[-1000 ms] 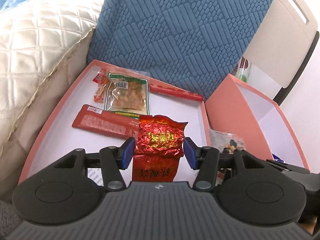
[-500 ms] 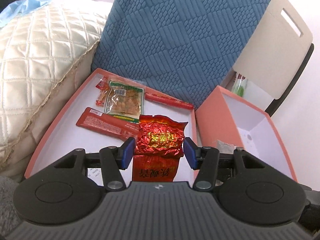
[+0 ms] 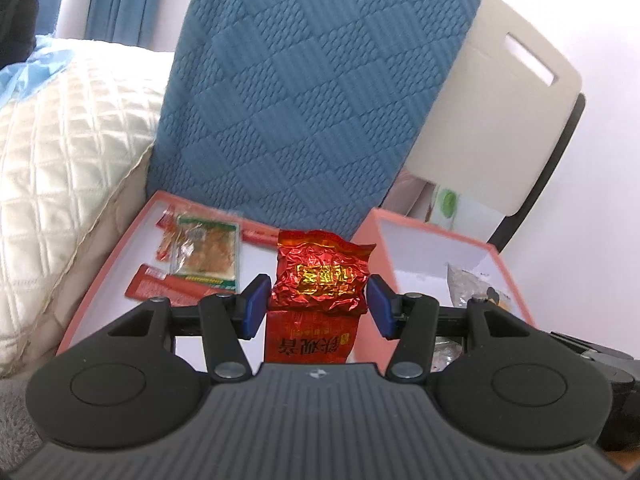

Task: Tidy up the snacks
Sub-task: 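Lift the red foil packet with left gripper while right carries clear bag toward box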

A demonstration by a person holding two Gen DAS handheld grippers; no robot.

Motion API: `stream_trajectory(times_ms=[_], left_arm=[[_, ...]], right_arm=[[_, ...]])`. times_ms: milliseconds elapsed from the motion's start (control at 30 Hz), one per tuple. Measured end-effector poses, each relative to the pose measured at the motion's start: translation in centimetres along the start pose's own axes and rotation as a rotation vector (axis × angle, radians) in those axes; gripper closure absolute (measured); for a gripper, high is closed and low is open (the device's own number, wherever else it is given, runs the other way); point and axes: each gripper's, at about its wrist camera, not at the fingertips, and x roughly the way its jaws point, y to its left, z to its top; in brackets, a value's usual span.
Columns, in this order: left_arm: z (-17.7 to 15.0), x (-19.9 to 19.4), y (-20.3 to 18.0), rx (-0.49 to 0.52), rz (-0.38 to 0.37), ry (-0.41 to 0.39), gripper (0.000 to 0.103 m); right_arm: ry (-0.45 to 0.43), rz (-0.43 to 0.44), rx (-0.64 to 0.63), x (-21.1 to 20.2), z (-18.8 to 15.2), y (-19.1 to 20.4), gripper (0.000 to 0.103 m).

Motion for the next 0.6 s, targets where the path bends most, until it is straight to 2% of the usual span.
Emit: stream_trajectory(times_ms=[333, 600], left_arm=[[2.5, -1.8, -5.3, 0.021, -0.064, -0.040, 0.044], [3.3, -1.2, -9.7, 0.046, -0.110, -0.035, 0.044]], right_arm=[[-0.047, -0.010, 0.007, -3.5, 2.8, -1.9, 0.053], [-0.075, -0.023, 0.016, -5.7, 4.9, -4.2, 0.053]])
